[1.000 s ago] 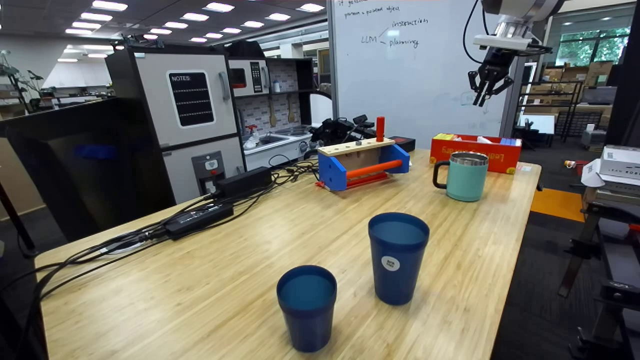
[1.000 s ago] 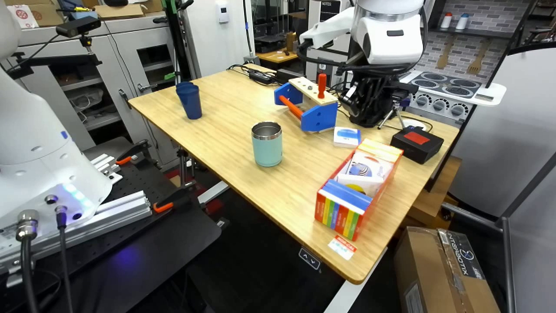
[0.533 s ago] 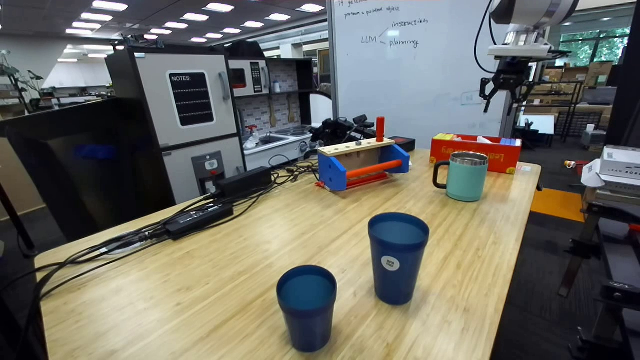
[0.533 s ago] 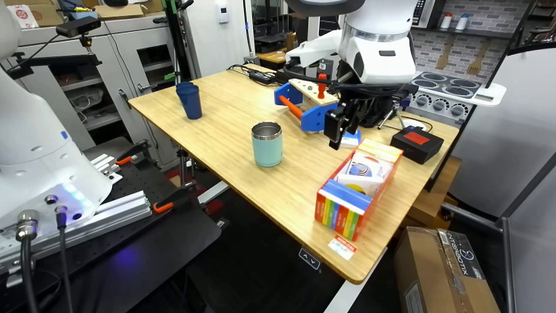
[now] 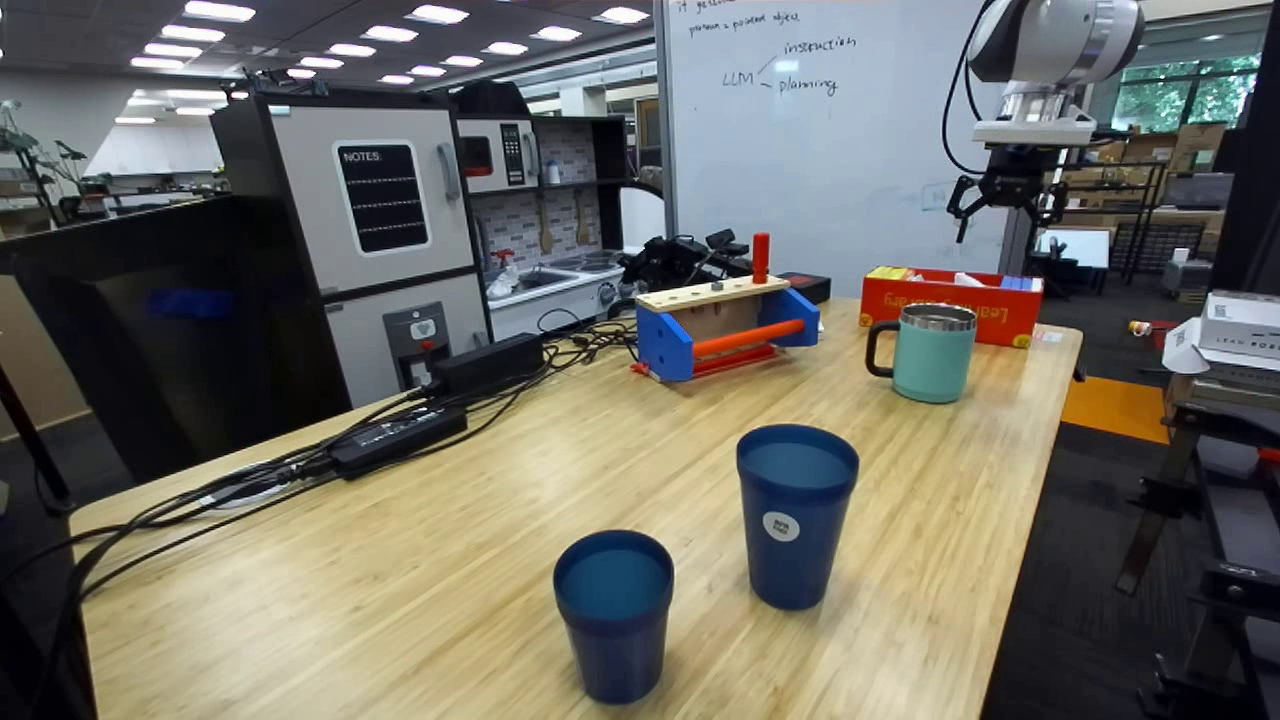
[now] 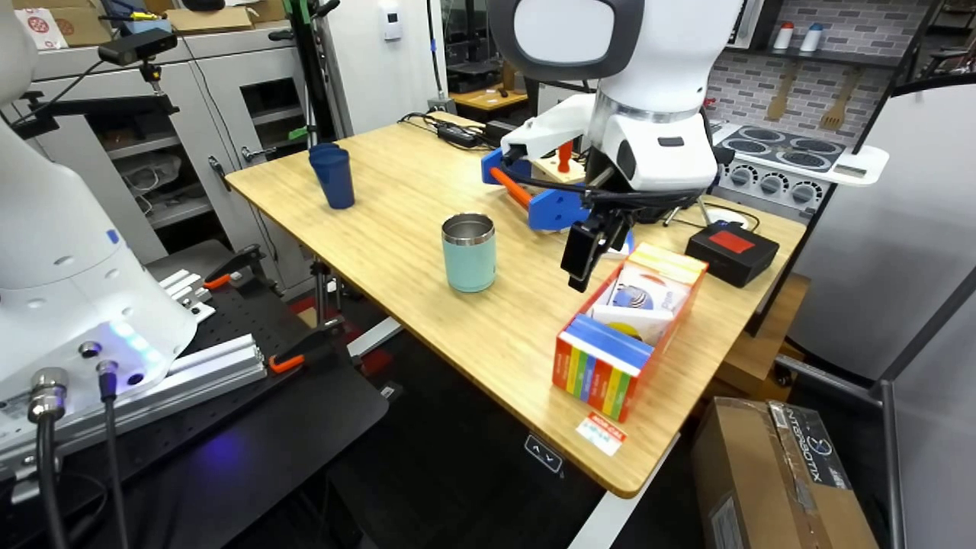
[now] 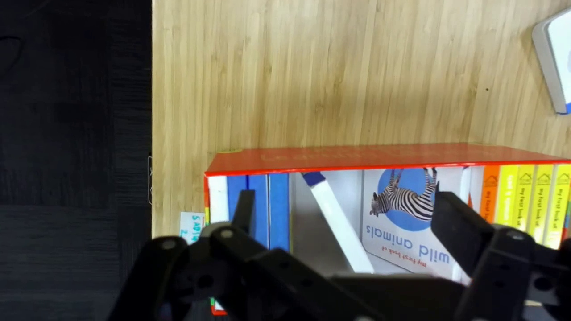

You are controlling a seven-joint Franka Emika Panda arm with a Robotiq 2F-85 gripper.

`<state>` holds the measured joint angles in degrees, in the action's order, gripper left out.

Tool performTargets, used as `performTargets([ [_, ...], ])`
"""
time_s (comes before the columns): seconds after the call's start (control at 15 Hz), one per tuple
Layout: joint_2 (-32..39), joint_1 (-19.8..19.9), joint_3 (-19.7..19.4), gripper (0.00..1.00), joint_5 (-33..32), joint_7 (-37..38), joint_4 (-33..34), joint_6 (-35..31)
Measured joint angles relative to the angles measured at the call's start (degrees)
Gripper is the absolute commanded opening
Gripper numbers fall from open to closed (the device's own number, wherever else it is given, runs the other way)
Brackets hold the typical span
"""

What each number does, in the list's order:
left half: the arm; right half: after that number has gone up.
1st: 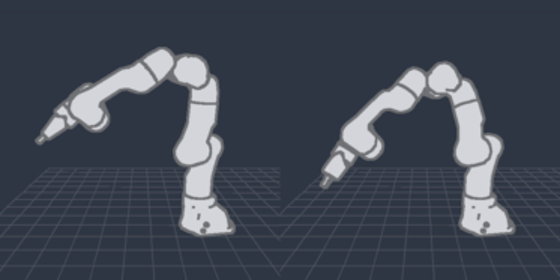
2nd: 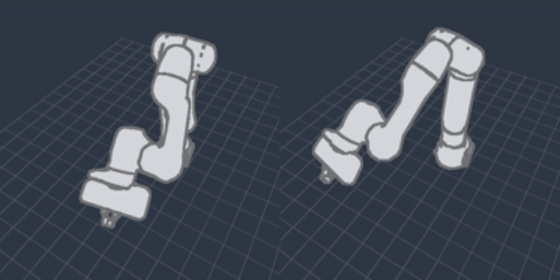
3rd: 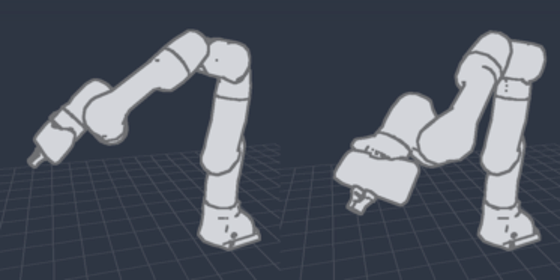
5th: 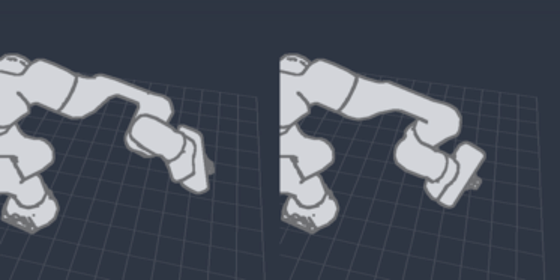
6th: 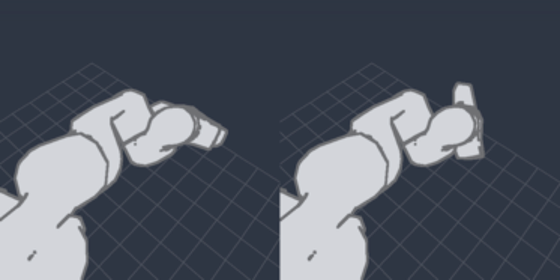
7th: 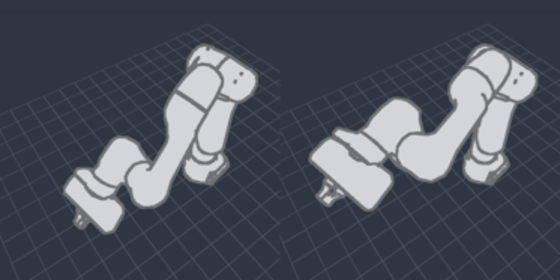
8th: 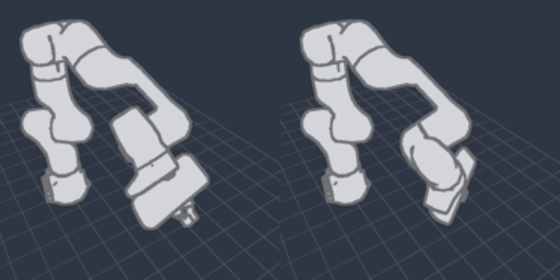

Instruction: Pick the white object from the box and put it on the table

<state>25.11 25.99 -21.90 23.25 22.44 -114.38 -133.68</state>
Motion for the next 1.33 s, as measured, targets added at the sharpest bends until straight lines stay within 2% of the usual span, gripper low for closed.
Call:
performTargets([
  [0.73, 0.95, 0.39, 0.13, 1.00, -0.04, -1.21, 0.99, -0.17],
  [1.33, 1.57, 0.16, 1.16, 1.00, 0.03, -1.87, 2.14, -8.25],
])
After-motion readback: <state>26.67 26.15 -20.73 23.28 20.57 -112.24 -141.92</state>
